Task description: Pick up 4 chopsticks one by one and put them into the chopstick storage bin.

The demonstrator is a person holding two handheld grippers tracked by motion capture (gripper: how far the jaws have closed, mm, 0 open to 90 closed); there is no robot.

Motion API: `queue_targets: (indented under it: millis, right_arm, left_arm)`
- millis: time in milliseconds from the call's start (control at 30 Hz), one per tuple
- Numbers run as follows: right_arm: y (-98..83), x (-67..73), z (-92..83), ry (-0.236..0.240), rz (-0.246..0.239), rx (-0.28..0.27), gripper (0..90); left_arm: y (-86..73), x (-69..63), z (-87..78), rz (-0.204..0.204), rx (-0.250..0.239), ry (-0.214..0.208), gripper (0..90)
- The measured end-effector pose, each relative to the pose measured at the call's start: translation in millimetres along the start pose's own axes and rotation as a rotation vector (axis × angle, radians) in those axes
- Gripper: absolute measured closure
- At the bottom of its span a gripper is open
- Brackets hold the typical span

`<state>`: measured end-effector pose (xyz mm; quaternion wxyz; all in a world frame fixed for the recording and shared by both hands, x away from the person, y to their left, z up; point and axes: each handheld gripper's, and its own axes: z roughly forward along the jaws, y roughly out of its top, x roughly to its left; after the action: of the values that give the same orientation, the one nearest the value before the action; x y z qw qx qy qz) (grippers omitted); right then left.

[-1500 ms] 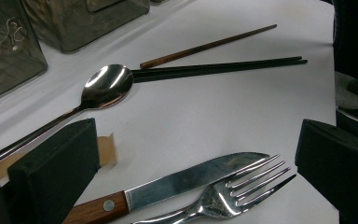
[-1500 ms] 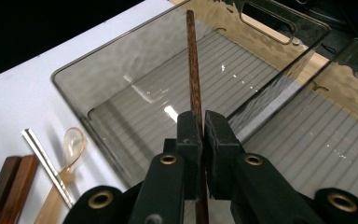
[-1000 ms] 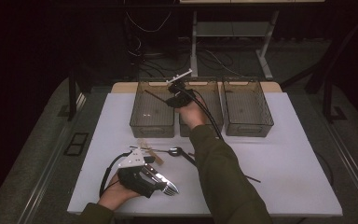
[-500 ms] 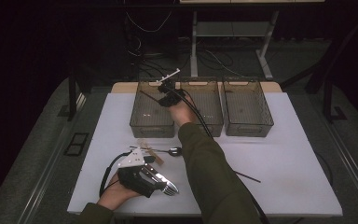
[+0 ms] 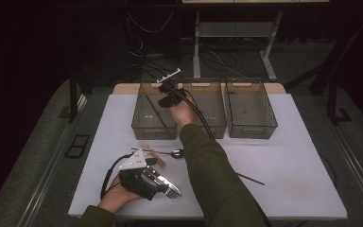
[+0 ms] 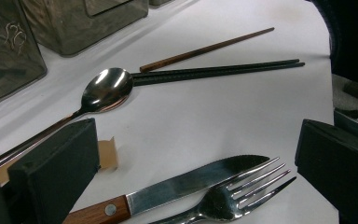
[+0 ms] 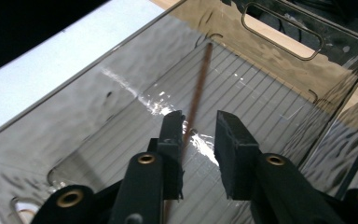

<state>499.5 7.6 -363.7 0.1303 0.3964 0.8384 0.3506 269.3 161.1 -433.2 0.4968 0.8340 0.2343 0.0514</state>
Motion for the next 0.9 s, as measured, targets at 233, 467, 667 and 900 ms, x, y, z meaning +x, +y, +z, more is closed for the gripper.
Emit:
queue_targets:
  millis: [233, 467, 667, 900]
  right_arm:
    - [-8.6, -10.2, -18.7, 0.058, 0.008, -0.039, 58.6]
    - [-28.3, -20.8, -48.6, 0.094, -0.024, -0.095, 45.2]
    - [-46.9, -31.5, -69.1, 0.131, -0.039, -0.127, 38.7]
    - [-69.2, -39.0, -90.2, 0.169, -0.072, -0.158, 32.7]
  left_arm:
    - [-0.4, 0.2, 0.0, 0.003, 0.003, 0.003, 0.0]
    - [-1.2, 0.7, -1.5, -0.006, 0.003, 0.008, 0.0]
    - [-0.9, 0.9, -3.0, -0.014, -0.017, 0.019, 0.0]
    - [-1.7, 1.3, -3.3, -0.022, -0.015, 0.023, 0.0]
